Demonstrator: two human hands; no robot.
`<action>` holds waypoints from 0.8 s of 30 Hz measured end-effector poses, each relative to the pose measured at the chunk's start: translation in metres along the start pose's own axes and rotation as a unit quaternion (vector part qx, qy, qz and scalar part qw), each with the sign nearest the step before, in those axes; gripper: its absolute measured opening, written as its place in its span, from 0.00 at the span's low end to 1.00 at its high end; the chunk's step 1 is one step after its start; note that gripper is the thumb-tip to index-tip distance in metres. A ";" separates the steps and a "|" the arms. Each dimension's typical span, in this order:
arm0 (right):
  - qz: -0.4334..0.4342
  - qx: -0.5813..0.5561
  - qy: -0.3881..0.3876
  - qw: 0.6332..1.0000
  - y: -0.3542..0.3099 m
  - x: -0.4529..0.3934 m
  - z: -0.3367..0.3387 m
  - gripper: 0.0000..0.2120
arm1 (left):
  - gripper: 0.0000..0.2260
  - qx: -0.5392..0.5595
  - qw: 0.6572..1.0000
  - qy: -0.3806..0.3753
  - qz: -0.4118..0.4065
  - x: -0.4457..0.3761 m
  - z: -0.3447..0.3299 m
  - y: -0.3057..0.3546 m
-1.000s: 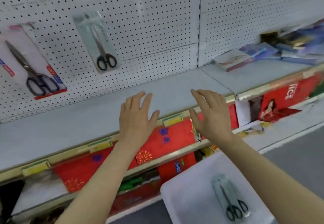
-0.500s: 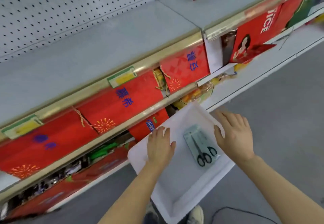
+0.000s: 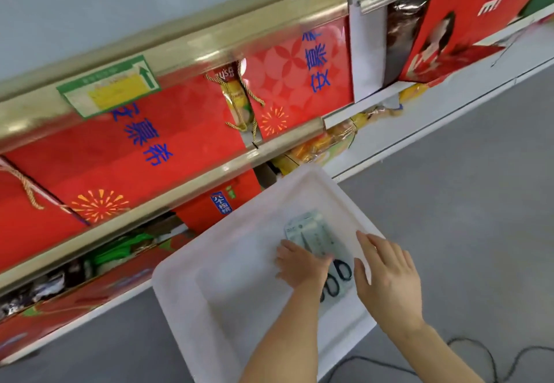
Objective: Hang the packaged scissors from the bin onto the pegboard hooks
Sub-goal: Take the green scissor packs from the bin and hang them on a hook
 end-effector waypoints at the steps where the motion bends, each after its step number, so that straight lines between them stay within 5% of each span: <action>1: -0.001 -0.003 -0.005 1.000 0.001 0.001 -0.005 0.18 | 0.57 -0.018 1.000 0.018 0.001 0.000 -0.002 0.001; 9: -0.033 -0.011 -0.075 0.997 0.006 0.009 -0.061 0.20 | 0.48 0.068 0.997 0.021 -0.028 -0.014 0.019 -0.033; 12: -0.083 -0.024 -0.192 0.978 0.010 0.007 -0.099 0.23 | 0.44 0.065 0.994 0.042 -0.081 -0.015 0.044 -0.052; 16: -0.210 -0.030 -0.368 0.905 0.022 0.016 -0.150 0.25 | 0.30 0.063 0.989 0.057 -0.121 -0.019 0.064 -0.078; 20: -0.242 0.017 -0.386 0.890 0.014 0.012 -0.175 0.39 | 0.18 0.088 0.985 0.057 -0.135 -0.020 0.086 -0.090; 24: -0.273 0.042 -0.376 0.885 0.005 0.019 -0.183 0.38 | 0.16 0.169 0.973 0.022 -0.155 -0.019 0.106 -0.090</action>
Point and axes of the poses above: each hand's wrist, its own x-axis away from the middle knuckle, its own z-axis out of the back of the hand, y = z × x, the point moved 7 cm from there along -x, towards the middle knuckle, and after that the axes turned 7 degrees about z, right-handed, at the moved point
